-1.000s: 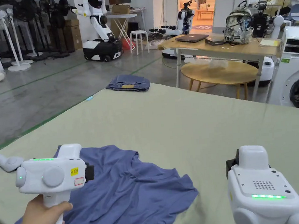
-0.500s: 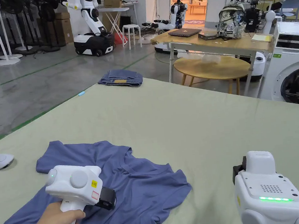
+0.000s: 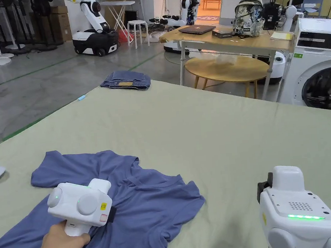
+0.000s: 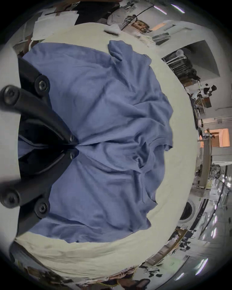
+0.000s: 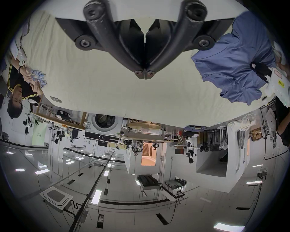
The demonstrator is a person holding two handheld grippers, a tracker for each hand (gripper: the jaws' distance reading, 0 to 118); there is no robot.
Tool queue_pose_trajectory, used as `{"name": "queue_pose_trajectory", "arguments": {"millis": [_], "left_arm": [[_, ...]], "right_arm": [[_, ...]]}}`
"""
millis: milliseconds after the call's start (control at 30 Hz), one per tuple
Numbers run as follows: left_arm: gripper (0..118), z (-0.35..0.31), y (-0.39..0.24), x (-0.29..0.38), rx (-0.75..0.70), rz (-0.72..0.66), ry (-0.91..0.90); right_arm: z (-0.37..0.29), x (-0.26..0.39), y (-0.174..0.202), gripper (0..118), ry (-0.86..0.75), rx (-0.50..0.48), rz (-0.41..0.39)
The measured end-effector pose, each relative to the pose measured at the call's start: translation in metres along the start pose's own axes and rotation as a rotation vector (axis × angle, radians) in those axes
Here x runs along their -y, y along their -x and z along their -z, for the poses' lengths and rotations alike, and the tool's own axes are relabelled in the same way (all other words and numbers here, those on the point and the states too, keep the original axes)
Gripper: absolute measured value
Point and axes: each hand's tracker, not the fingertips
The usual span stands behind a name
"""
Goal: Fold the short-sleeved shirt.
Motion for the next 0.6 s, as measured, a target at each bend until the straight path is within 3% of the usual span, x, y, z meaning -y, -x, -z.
{"name": "queue_pose_trajectory", "arguments": {"millis": [333, 600], "left_arm": [[0, -0.089, -0.015, -0.04, 0.01, 0.003, -0.293], [0, -0.168, -0.062, -0.108, 0.13, 0.057, -0.522]], "right_arm": [[-0.015, -0.011, -0.024, 0, -0.044, 0.039, 0.033], [-0.033, -0.021, -0.065, 0, -0.081, 0.101, 0.066]]}}
